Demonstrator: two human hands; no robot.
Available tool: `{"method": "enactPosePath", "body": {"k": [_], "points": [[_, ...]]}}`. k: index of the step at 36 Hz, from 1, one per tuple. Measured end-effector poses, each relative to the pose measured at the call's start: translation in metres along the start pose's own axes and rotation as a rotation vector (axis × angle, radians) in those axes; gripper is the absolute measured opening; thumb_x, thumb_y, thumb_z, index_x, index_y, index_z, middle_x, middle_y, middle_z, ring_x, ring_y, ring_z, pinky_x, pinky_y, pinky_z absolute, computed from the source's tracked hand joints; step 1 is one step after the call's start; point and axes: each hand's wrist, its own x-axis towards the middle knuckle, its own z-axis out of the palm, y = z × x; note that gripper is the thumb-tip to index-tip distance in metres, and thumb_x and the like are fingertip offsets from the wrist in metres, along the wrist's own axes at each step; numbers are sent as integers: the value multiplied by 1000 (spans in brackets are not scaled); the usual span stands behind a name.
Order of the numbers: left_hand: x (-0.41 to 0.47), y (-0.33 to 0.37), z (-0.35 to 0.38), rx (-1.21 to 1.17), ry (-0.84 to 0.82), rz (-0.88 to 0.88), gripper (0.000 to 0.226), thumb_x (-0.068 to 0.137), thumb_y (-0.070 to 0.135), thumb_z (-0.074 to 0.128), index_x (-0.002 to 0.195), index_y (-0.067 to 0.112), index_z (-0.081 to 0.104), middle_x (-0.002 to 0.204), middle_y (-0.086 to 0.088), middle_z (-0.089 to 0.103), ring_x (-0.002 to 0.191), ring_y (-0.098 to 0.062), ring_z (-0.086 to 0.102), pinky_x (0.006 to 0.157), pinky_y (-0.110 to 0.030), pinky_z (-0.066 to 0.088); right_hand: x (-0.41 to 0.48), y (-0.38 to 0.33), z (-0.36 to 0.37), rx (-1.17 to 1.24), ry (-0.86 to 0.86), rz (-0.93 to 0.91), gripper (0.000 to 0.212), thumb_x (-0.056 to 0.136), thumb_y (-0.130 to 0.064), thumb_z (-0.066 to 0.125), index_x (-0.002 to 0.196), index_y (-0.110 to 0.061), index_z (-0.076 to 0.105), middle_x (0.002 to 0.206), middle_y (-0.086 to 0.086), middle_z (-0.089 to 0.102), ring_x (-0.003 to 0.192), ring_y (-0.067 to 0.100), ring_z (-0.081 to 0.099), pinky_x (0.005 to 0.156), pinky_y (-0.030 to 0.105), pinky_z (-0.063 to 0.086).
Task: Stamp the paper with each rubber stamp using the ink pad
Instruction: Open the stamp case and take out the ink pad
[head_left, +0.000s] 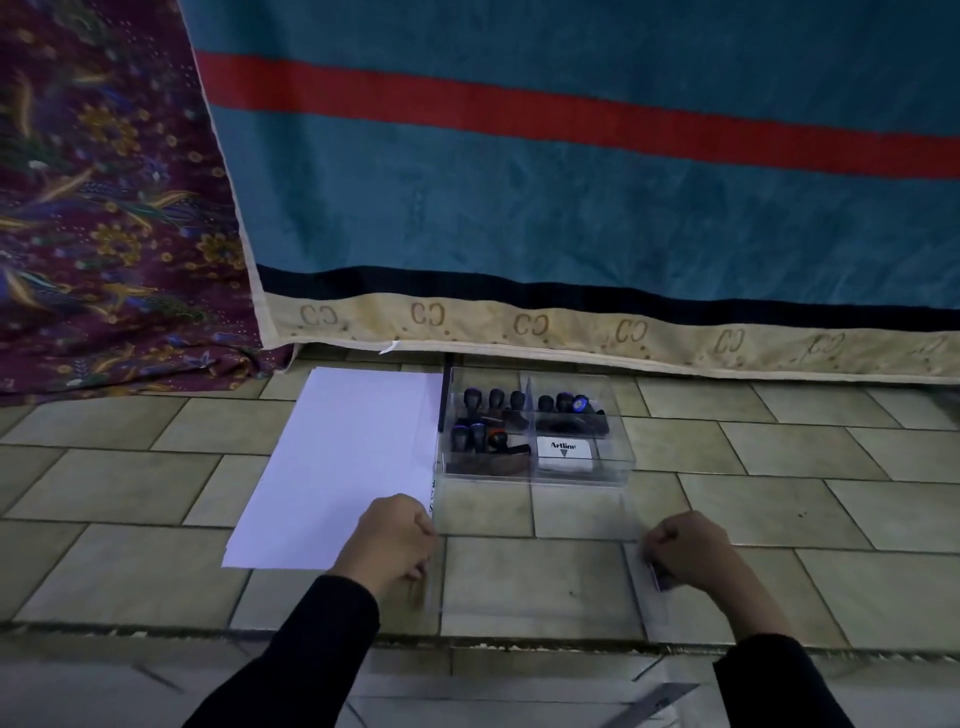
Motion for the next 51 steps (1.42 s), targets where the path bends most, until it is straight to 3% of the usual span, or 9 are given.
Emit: {"method": "enactPosePath", "body": {"k": [7,11,16,22,25,32,38,44,51], "points": [[3,2,5,15,40,-8,8,77,0,61,70,2,65,66,-13,68,52,-20,69,49,-29,58,3,-3,2,-37,32,32,28,79,-8,49,67,-2,73,66,13,74,36,2,60,47,7,47],[6,7,6,88,74,-2,9,74,1,57,73,-2,65,65,-15,70,52,-20,69,55,-39,61,7,-8,1,-74,66,19,23,78,-7,53,70,-3,73,69,13,75,29,-4,52,66,18,55],[15,15,10,197,130,23,16,74,1,52,80,-5,65,79,-19,70,67,-28,71,64,-43,60,13,-13,2,-80,109,-13,21,77,-2,50,70,-2,71,68,16,74,70,24,72,70,28,58],[23,20,13,261,163,32,16,73,0,48,81,-4,62,83,-19,69,75,-34,67,67,-40,58,25,-19,2,-114,125,-25,14,77,-3,56,73,1,69,59,12,65,69,27,70,66,27,56],[24,24,12,284,161,40,6,73,2,49,71,4,54,81,-19,68,61,-26,57,63,-38,55,29,-23,-1,-149,168,-7,10,76,-10,67,81,-1,67,80,16,66,81,31,68,67,27,51],[33,18,-9,216,368,244,14,91,31,58,90,18,65,83,3,66,73,-14,62,68,-31,54,52,-72,-20,-1,492,-451,2,81,-9,63,78,-9,63,79,7,62,70,23,58,65,24,41],[58,-2,-12,298,503,399,28,96,17,50,123,17,59,122,-2,60,112,-23,52,93,-38,43,92,-114,-7,-239,291,-436,19,90,-11,50,96,-3,66,100,19,65,91,32,61,78,30,47],[70,-18,-2,340,514,392,30,95,13,50,123,14,59,128,-3,58,119,-24,49,103,-38,36,113,-121,5,-411,138,-334,27,92,-15,41,106,-3,62,112,17,63,106,31,56,84,31,44],[72,-28,5,297,502,366,27,92,12,53,117,17,63,130,0,57,121,-23,47,112,-44,29,124,-120,0,-416,84,-363,31,85,-14,60,116,-9,62,122,13,58,113,29,53,95,31,45]]}}
